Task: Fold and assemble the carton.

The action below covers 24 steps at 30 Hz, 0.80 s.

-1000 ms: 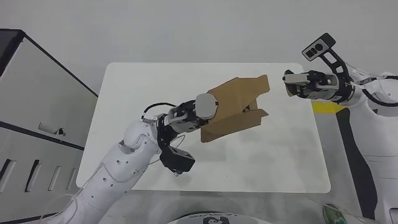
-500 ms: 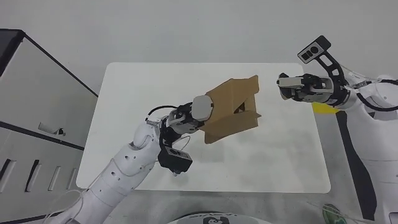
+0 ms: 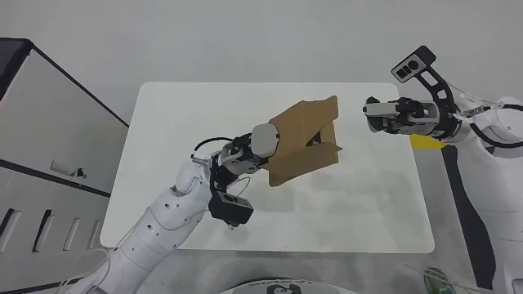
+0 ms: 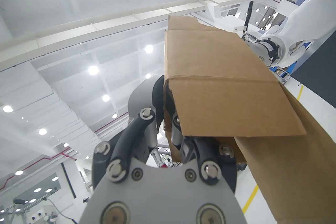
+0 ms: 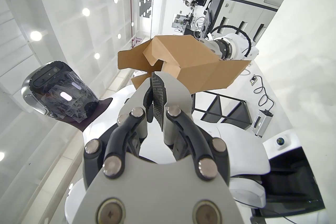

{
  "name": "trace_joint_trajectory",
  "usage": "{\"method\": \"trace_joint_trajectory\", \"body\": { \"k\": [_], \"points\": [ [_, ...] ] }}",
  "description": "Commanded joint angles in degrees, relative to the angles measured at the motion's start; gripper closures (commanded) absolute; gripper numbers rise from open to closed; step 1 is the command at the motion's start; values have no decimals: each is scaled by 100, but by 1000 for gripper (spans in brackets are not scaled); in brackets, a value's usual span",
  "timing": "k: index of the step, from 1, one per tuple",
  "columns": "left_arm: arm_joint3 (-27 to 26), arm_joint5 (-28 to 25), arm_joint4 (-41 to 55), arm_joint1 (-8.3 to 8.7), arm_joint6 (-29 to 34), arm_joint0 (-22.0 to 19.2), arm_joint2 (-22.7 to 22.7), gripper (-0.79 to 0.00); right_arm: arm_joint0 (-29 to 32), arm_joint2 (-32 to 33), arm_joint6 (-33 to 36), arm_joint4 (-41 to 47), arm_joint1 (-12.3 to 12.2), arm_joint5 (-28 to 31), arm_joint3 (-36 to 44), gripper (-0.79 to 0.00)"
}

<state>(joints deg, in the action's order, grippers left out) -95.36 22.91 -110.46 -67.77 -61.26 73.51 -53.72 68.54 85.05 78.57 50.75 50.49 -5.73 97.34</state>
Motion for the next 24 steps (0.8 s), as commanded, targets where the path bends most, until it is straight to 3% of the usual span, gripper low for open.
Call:
{"method": "trace_joint_trajectory", "body": {
  "k": [1,14,24],
  "points": [
    [66,106,132,-17,-86,53,-23,0,0,0,0,0,0,0,0,0],
    [901,716,442,-194,-1002,-180,7,0,0,0,0,0,0,0,0,0],
    [996,770,236,-334,-1242,-301,-108,0,0,0,0,0,0,0,0,0]
  ]
}}
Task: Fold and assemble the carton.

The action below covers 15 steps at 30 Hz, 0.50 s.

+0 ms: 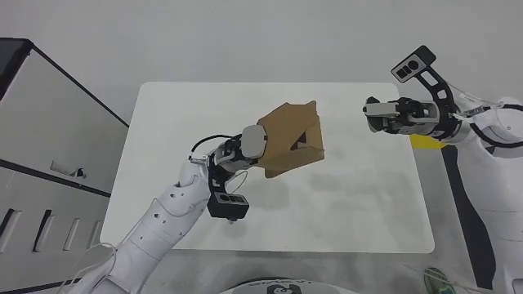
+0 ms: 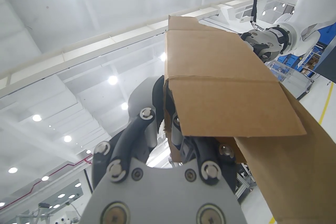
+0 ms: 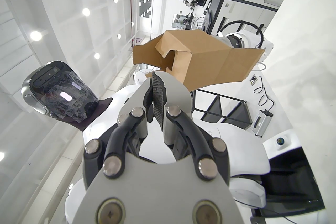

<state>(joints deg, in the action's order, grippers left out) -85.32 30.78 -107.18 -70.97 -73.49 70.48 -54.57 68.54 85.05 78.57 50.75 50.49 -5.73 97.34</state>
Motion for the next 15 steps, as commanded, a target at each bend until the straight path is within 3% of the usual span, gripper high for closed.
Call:
{"method": "trace_joint_trajectory", "body": {
  "k": [1,15],
  "points": [
    [-7,-17,-92,-13,-19,2,-23,0,0,0,0,0,0,0,0,0],
    [-128,76,-574,-18,76,50,-153,0,71,-29,-171,-22,11,28,148,0]
  ]
}}
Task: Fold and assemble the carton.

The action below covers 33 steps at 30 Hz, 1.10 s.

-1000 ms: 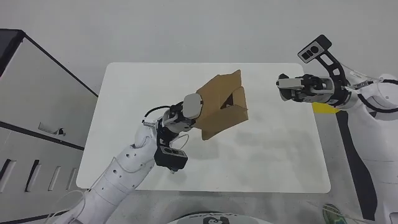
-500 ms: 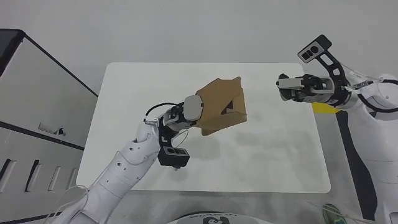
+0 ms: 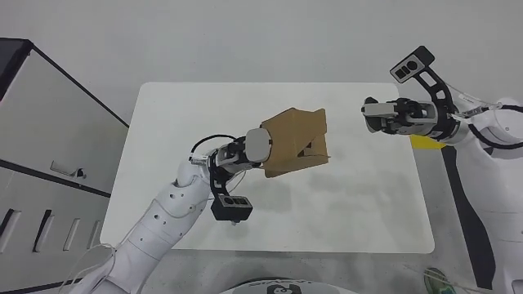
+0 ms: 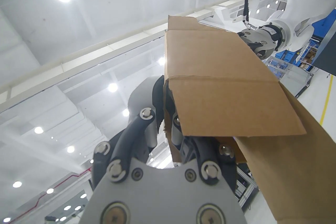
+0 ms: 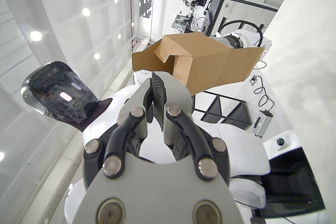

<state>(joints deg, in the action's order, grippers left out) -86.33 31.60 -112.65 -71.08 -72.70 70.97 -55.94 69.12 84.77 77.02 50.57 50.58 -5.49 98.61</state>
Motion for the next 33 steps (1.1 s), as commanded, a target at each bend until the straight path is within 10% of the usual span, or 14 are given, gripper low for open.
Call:
{"method": "trace_joint_trajectory", "body": {
  "k": [1,33],
  "points": [
    [-24,-25,-108,-7,-22,-8,-37,0,20,-1,-8,-13,0,-2,35,0],
    [123,-4,-448,-50,-2,-51,-122,0,159,65,613,-329,-85,-583,1004,0]
  ]
}}
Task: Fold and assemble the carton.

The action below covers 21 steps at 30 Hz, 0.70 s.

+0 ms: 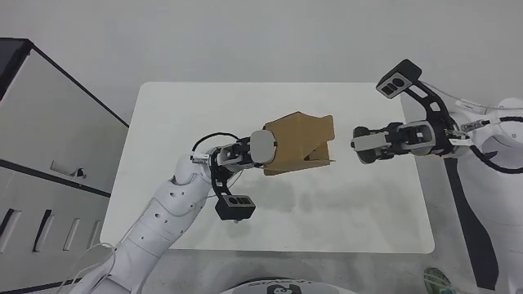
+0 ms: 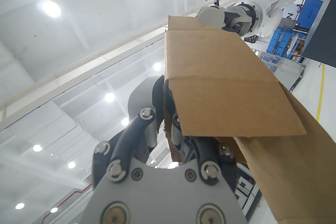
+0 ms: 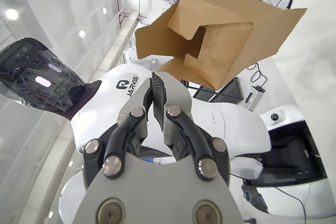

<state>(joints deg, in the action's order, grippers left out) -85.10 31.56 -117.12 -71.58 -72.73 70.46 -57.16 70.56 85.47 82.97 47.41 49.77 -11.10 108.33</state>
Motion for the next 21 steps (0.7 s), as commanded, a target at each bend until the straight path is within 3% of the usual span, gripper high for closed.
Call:
{"method": "trace_joint_trajectory", "body": {
  "k": [1,21],
  "points": [
    [0,0,0,0,0,0,0,0,31,-9,21,-13,-6,-27,63,0],
    [0,0,0,0,0,0,0,0,-120,-529,-325,-254,34,113,87,0]
  ]
}}
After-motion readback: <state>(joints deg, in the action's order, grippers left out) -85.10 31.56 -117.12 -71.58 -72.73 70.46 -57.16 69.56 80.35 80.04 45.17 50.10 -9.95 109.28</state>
